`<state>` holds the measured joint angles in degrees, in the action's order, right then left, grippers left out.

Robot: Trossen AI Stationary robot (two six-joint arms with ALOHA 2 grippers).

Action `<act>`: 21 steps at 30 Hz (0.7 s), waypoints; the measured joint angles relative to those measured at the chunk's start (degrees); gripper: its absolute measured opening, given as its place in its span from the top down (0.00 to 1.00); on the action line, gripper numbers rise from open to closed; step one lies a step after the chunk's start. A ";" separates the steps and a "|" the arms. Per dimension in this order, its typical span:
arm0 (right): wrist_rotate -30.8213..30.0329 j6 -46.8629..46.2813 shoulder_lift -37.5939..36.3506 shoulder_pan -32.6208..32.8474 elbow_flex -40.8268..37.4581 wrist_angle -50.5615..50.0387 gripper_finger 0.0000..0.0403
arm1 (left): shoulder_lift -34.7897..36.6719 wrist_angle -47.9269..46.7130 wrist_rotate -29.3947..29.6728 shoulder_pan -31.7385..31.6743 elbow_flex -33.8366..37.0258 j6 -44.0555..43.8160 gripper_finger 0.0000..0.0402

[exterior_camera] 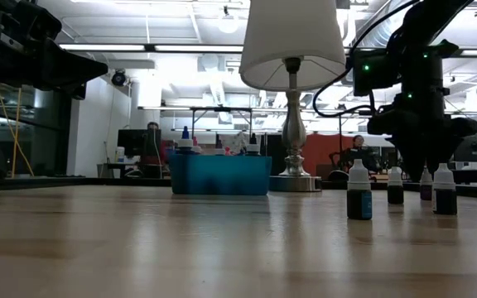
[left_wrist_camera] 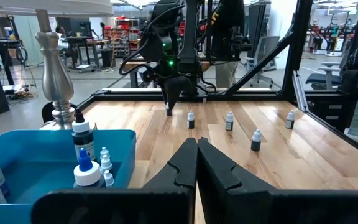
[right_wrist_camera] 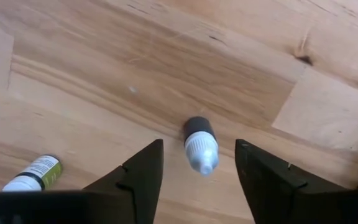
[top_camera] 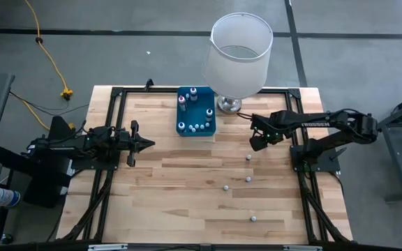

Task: Pick & Place food coloring
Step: Put the small red food coloring bottle into the blue bin

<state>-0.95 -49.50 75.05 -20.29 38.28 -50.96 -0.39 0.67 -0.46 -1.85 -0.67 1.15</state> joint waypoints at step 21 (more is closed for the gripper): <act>0.15 1.50 -0.05 0.02 0.03 -0.20 0.88 | -0.02 0.02 0.01 0.00 0.00 0.00 1.00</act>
<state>-0.80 -48.00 75.00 -20.27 38.31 -51.16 -0.40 0.69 -0.45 -1.85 -0.67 1.15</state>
